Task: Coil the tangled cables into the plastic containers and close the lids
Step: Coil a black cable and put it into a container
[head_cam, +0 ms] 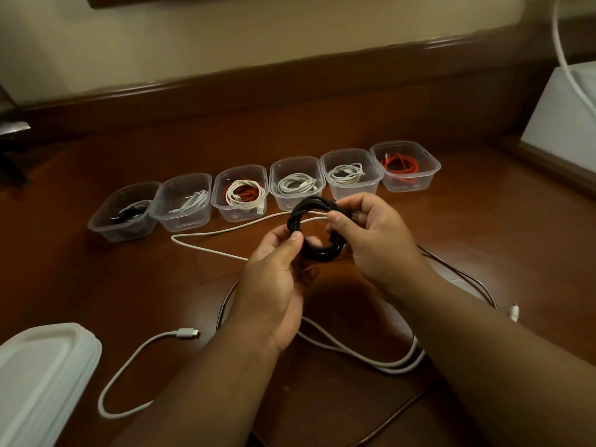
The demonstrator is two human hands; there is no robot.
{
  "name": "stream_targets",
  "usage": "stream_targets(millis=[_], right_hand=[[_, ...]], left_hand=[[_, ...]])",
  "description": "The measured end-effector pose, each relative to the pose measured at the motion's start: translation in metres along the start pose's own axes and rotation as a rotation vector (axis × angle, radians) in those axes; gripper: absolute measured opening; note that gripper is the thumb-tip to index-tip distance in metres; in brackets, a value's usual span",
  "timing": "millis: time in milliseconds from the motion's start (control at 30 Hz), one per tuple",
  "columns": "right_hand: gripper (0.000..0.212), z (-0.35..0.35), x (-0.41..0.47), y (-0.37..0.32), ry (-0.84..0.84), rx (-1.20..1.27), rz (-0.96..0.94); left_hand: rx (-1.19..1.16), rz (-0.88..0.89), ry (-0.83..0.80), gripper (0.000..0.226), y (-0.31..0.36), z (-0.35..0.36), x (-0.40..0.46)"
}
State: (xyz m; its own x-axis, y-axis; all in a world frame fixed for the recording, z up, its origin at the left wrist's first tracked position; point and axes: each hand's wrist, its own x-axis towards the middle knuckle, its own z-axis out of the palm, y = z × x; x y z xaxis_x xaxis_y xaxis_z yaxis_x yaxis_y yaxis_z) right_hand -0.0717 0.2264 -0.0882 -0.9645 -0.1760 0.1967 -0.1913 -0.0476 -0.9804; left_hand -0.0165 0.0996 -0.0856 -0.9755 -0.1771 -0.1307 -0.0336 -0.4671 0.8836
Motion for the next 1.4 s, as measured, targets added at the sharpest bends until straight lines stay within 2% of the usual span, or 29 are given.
stream_targets(millis=[100,200,333,433,533,600,733,800,933,1000,1067,1167,1233,1400], right_hand=[[0.015,0.003,0.002,0.004,0.009,-0.029,0.023],[0.016,0.006,0.001,0.006,-0.007,-0.026,0.048],[0.015,0.005,0.002,0.003,-0.037,0.040,0.089],[0.013,0.004,0.001,0.000,-0.066,0.094,0.094],[0.013,0.003,-0.001,-0.003,-0.072,0.121,0.077],[0.014,0.002,-0.001,-0.004,-0.079,0.072,0.067],[0.013,0.000,0.000,-0.003,-0.066,0.015,0.071],[0.012,-0.001,0.002,-0.003,-0.044,0.031,0.090],[0.005,-0.004,0.007,-0.004,-0.028,0.341,0.278],[0.006,-0.006,0.008,-0.004,-0.064,0.487,0.382],[0.014,-0.008,0.006,-0.005,-0.156,0.534,0.440],[0.028,-0.011,0.004,-0.009,-0.247,0.477,0.432],[0.021,-0.015,0.004,-0.012,-0.225,0.406,0.399],[0.012,-0.018,0.002,-0.014,-0.181,-0.085,0.187]], left_hand=[[-0.149,-0.053,-0.026,0.025,-0.002,0.001,0.002],[-0.182,-0.043,-0.047,0.026,-0.005,0.001,0.003],[-0.222,-0.033,-0.100,0.055,-0.003,0.002,0.001],[-0.213,-0.023,-0.034,0.050,-0.003,0.003,0.001],[-0.102,0.021,-0.005,0.054,-0.004,0.000,0.003],[0.072,0.059,0.012,0.060,-0.005,-0.002,0.003],[0.438,0.149,-0.031,0.059,-0.008,-0.009,0.002],[0.499,0.163,-0.081,0.063,-0.007,-0.011,0.003],[0.451,0.284,-0.147,0.058,-0.004,-0.010,0.003],[0.517,0.421,-0.138,0.056,-0.004,-0.008,0.000],[0.630,0.559,-0.100,0.054,-0.007,-0.010,-0.003],[0.794,0.666,-0.041,0.052,-0.011,-0.014,-0.003],[0.855,0.673,-0.042,0.054,-0.010,-0.015,-0.003],[0.893,0.642,-0.073,0.071,-0.007,-0.019,-0.004]])
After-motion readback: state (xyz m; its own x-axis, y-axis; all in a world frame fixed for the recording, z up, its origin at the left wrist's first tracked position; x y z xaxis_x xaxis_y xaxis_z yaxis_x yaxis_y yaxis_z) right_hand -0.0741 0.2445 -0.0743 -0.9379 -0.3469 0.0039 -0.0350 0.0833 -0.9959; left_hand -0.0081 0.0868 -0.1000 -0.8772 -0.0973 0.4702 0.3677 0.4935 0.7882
